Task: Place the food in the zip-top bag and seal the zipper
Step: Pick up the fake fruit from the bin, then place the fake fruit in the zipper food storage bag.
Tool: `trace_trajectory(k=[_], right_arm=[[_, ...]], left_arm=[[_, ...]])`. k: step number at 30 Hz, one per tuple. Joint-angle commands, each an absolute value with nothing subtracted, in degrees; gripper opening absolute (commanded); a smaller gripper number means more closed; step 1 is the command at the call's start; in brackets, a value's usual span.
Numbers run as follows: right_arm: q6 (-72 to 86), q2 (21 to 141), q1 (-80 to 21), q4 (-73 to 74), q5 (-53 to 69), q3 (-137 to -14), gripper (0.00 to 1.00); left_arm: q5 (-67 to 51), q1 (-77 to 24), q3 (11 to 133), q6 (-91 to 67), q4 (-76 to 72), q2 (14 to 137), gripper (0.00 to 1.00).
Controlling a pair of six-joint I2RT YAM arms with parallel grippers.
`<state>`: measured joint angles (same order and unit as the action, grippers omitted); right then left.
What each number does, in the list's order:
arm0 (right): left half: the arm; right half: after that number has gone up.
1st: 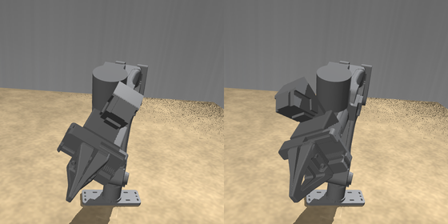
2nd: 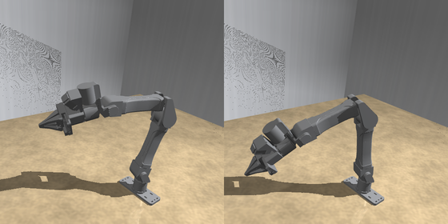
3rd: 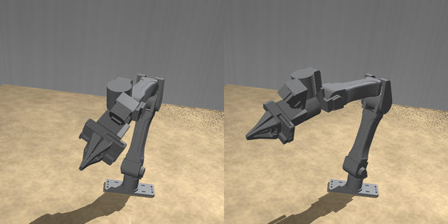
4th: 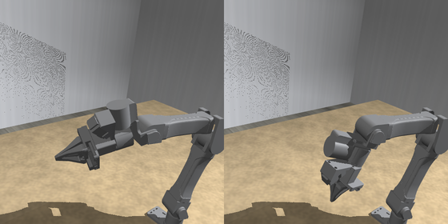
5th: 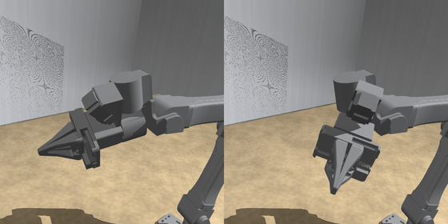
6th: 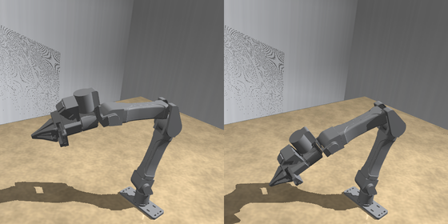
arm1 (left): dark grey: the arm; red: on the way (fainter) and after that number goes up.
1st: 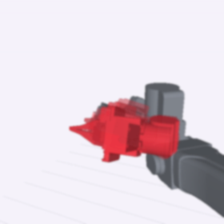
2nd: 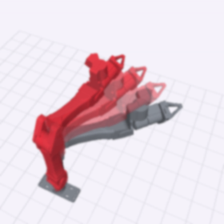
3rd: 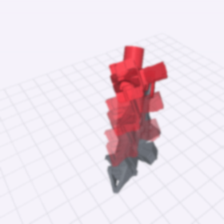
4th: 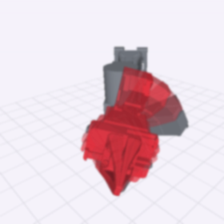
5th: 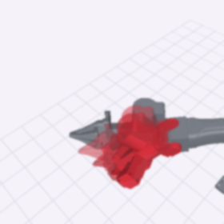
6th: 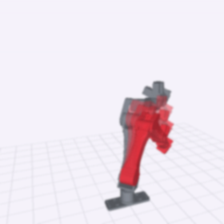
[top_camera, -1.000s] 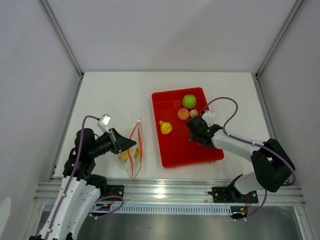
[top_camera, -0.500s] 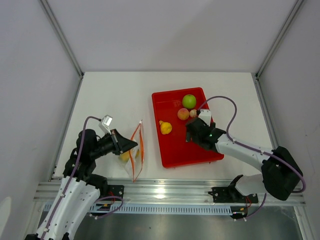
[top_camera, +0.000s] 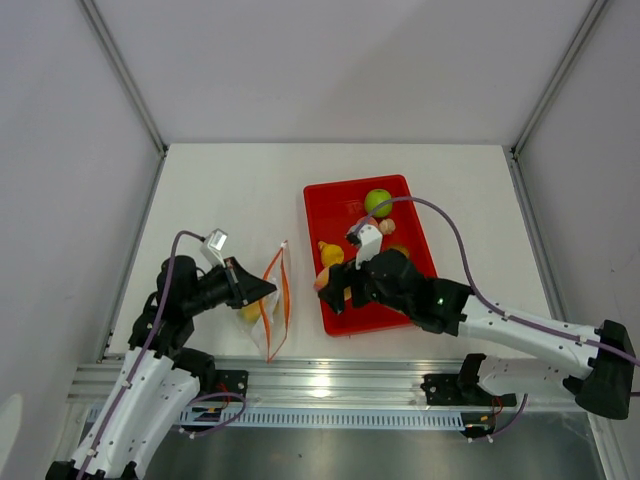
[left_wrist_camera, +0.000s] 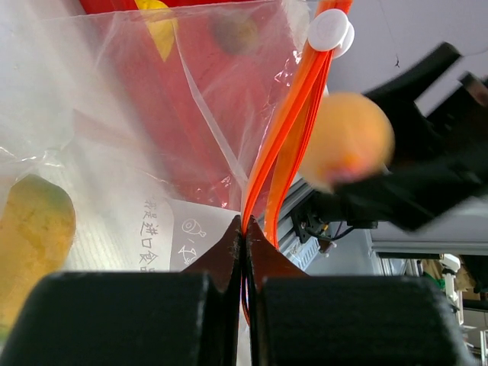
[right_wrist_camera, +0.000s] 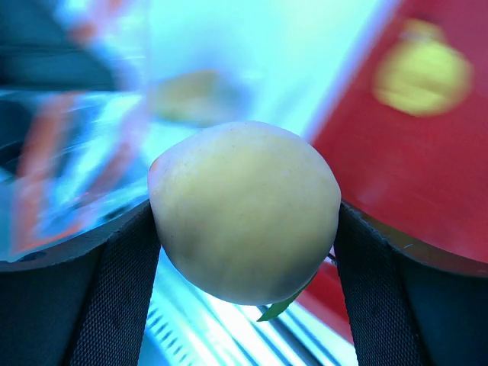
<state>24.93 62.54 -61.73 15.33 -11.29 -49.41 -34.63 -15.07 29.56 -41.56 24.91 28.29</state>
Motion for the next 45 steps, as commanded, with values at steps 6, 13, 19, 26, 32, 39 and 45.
trace_trajectory(k=[6,13,19,26,32,39,45], right_arm=[[20.4,66.8,-67.9,0.2,11.1,-57.1,0.11],[22.5,75.7,-68.2,-6.6,20.3,-59.7,0.12],[23.9,79.5,-68.9,-9.2,20.8,-59.9,0.12],[25.0,81.1,-68.9,-4.5,13.9,-58.2,0.1],[26.5,83.2,-69.0,-1.8,8.7,-58.4,0.1],[29.2,84.8,-67.4,-0.6,4.3,-58.7,0.09],[30.4,86.3,-66.0,-0.7,3.5,-60.0,0.2]], left_arm=[[-34.2,-15.7,30.2,-41.1,24.1,28.5,0.01],[-33.4,-16.0,31.2,-40.9,25.3,28.0,0.01],[-33.2,-16.4,31.2,-41.2,25.1,28.3,0.0],[-32.1,-17.0,32.2,-42.2,25.9,26.1,0.01],[-31.6,-18.2,32.5,-42.9,25.8,25.2,0.01],[-31.6,-18.7,33.3,-43.4,26.6,23.4,0.0],[-31.7,-18.8,33.2,-43.8,26.8,22.9,0.01]])
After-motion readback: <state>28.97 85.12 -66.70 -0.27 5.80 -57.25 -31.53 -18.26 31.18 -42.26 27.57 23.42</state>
